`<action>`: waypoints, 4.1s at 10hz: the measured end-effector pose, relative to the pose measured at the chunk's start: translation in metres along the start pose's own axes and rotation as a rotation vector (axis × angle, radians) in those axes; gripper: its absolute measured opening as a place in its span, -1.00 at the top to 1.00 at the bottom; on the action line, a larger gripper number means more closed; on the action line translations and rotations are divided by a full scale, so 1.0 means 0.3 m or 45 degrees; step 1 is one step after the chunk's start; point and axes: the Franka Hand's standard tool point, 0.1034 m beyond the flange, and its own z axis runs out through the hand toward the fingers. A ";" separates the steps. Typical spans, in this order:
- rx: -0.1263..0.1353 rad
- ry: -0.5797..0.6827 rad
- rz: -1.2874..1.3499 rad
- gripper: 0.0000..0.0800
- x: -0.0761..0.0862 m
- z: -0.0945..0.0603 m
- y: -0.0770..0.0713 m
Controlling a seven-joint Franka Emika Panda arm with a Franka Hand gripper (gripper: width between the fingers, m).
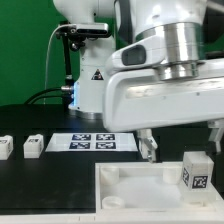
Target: Assemble one leg
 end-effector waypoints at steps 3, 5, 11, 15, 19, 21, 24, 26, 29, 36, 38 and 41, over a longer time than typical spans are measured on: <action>0.046 -0.366 0.028 -0.62 0.008 -0.006 -0.040; 0.056 -0.418 0.032 -0.62 0.017 0.030 -0.041; 0.045 -0.397 0.050 -0.32 -0.020 0.079 -0.045; -0.006 -0.401 0.377 0.26 -0.021 0.080 -0.041; -0.120 -0.281 1.118 0.26 -0.055 0.080 -0.068; -0.077 -0.185 1.621 0.26 -0.047 0.084 -0.065; -0.044 -0.172 1.899 0.26 -0.048 0.084 -0.062; -0.042 -0.173 1.867 0.26 -0.048 0.085 -0.064; -0.062 -0.285 1.473 -0.53 -0.059 0.072 -0.092; -0.020 -0.247 0.319 -0.62 -0.036 0.055 -0.072; -0.003 -0.230 0.121 -0.62 -0.031 0.058 -0.059; -0.003 -0.230 0.165 -0.13 -0.032 0.059 -0.062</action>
Offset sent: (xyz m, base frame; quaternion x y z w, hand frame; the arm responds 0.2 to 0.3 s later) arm -0.0008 0.0062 0.0004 -0.0009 -0.2717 0.0167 0.9622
